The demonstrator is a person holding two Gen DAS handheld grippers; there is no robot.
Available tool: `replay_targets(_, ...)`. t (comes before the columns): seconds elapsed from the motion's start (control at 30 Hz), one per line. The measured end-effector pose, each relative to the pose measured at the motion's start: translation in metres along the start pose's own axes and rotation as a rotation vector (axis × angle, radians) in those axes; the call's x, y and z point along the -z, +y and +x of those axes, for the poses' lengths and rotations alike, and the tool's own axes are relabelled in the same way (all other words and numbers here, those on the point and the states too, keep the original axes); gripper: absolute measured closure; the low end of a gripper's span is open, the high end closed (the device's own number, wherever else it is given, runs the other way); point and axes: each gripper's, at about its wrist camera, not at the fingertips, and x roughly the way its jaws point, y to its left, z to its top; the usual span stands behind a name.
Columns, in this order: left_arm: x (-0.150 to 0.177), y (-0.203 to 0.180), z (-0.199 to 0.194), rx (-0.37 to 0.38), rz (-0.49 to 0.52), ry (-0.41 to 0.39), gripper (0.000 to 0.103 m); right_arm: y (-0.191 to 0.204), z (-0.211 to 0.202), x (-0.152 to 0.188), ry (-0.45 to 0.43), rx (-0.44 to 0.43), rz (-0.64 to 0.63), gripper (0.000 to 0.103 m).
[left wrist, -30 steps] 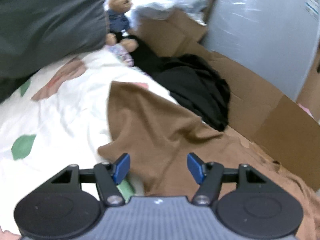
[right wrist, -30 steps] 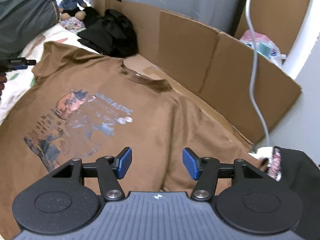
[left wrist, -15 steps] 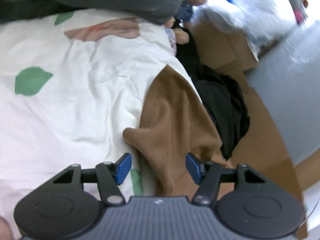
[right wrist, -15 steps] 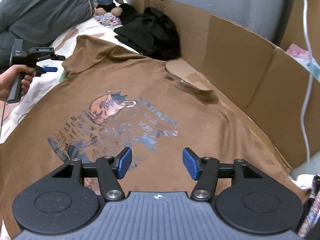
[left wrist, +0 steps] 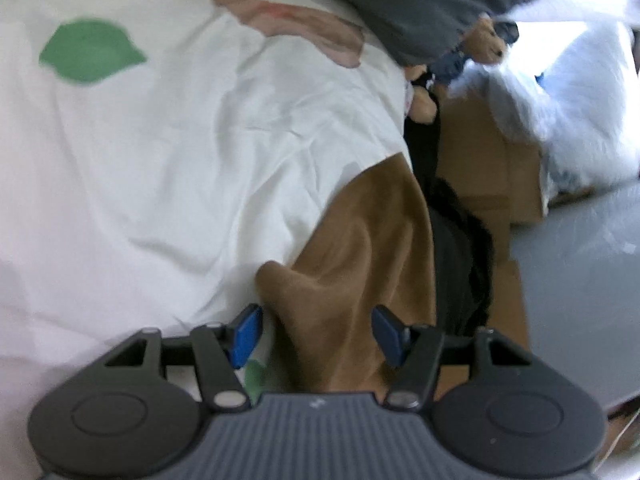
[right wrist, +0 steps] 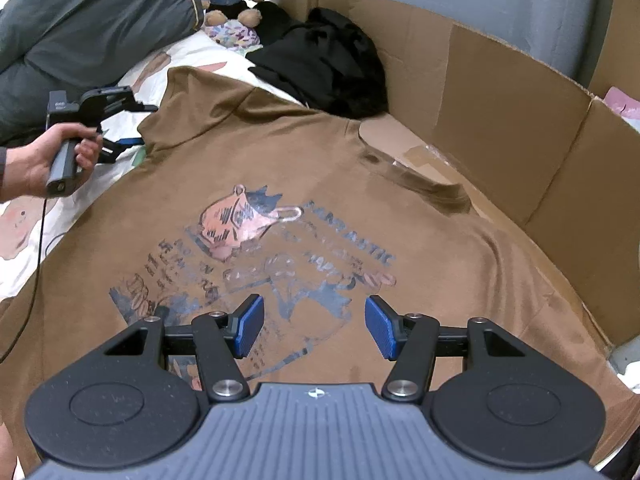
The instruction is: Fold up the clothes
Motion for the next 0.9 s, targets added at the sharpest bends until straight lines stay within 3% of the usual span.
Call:
replay_targets(0.07, 0.000, 0.001, 0.002, 0.012, -0.007, 0.005, 0.039, -0.001, 0.000, 0.005, 0.009, 0.001, 0.003, 0.042)
replay_targets(0.1, -0.001, 0.001, 0.002, 0.018, -0.005, 0.010, 0.046, -0.002, 0.000, 0.006, 0.014, -0.001, 0.005, 0.042)
replay_targets(0.2, -0.003, 0.002, 0.003, 0.028, -0.003, 0.015, 0.089, -0.003, 0.000, 0.012, 0.027, 0.001, 0.006, 0.042)
replay_targets(0.23, -0.005, 0.002, 0.002, 0.024, 0.005, 0.011, 0.092, -0.004, 0.000, 0.013, 0.029, 0.002, 0.007, 0.042)
replay_targets(0.4, -0.011, -0.007, -0.013, 0.015, 0.082, -0.034, 0.095, -0.005, -0.003, 0.011, 0.020, -0.004, 0.014, 0.042)
replay_targets(0.63, -0.011, -0.032, -0.028, -0.039, 0.348, -0.051, 0.097, 0.002, -0.003, 0.011, 0.010, -0.015, -0.041, 0.042)
replay_targets(0.7, -0.012, -0.030, -0.030, -0.071, 0.359, -0.061, 0.095, 0.002, -0.003, 0.012, 0.014, -0.013, -0.052, 0.042)
replay_targets(0.8, -0.015, -0.021, -0.034, -0.170, 0.328, -0.096, 0.076, 0.001, -0.003, 0.014, 0.018, -0.009, -0.054, 0.042)
replay_targets(0.9, -0.021, -0.009, -0.037, -0.226, 0.293, -0.114, 0.074, 0.000, -0.004, 0.016, 0.026, -0.005, -0.047, 0.042)
